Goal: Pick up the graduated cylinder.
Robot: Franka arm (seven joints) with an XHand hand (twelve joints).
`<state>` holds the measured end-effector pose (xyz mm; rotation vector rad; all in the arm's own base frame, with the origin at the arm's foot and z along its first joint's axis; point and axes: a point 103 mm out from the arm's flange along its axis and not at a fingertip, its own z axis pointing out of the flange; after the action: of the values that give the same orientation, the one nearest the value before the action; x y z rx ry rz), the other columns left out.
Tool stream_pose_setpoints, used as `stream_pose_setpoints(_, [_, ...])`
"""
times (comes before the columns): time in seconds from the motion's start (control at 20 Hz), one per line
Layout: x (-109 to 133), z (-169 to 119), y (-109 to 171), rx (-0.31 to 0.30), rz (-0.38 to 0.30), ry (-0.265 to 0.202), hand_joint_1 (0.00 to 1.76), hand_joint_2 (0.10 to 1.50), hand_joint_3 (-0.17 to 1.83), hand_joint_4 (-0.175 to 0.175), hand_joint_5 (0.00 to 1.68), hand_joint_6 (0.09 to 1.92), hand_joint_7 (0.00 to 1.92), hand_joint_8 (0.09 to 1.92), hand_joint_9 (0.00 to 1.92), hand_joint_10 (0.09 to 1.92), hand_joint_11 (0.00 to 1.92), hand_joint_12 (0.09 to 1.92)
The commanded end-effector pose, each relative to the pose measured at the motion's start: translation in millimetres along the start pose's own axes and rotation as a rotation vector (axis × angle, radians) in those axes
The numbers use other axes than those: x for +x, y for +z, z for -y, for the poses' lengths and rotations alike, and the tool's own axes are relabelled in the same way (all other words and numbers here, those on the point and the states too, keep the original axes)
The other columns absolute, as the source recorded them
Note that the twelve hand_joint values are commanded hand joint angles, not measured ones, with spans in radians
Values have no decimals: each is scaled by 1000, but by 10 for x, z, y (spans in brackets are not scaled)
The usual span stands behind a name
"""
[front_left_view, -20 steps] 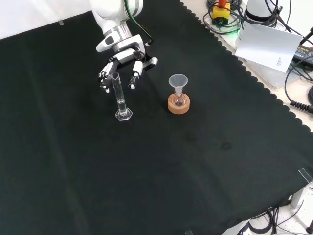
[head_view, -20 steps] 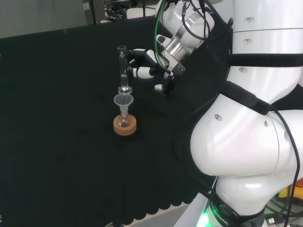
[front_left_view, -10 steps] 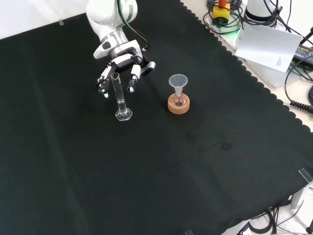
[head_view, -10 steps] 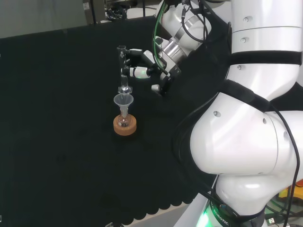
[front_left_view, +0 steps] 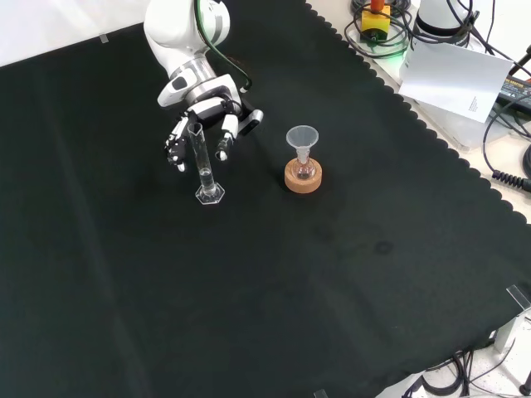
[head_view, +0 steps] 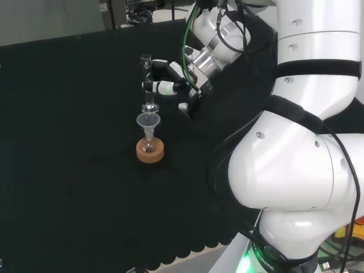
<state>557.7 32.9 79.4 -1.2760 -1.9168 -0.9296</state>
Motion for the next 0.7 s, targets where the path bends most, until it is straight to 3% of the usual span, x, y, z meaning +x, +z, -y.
stream_pose_setpoints(0.05, [-5, -5, 20, -1, -10, 0, 982, 962, -175, -45, 626, 123, 529, 619, 748, 500, 463, 1272])
stream_pose_setpoints(0.25, [-15, -6, 33, -18, -51, 2, 1004, 968, -175, -39, 671, 203, 572, 589, 799, 464, 520, 1240])
stream_pose_setpoints(0.7, [8, -20, 62, -27, -70, -17, 1034, 977, -175, -34, 590, 425, 613, 559, 877, 391, 596, 1205])
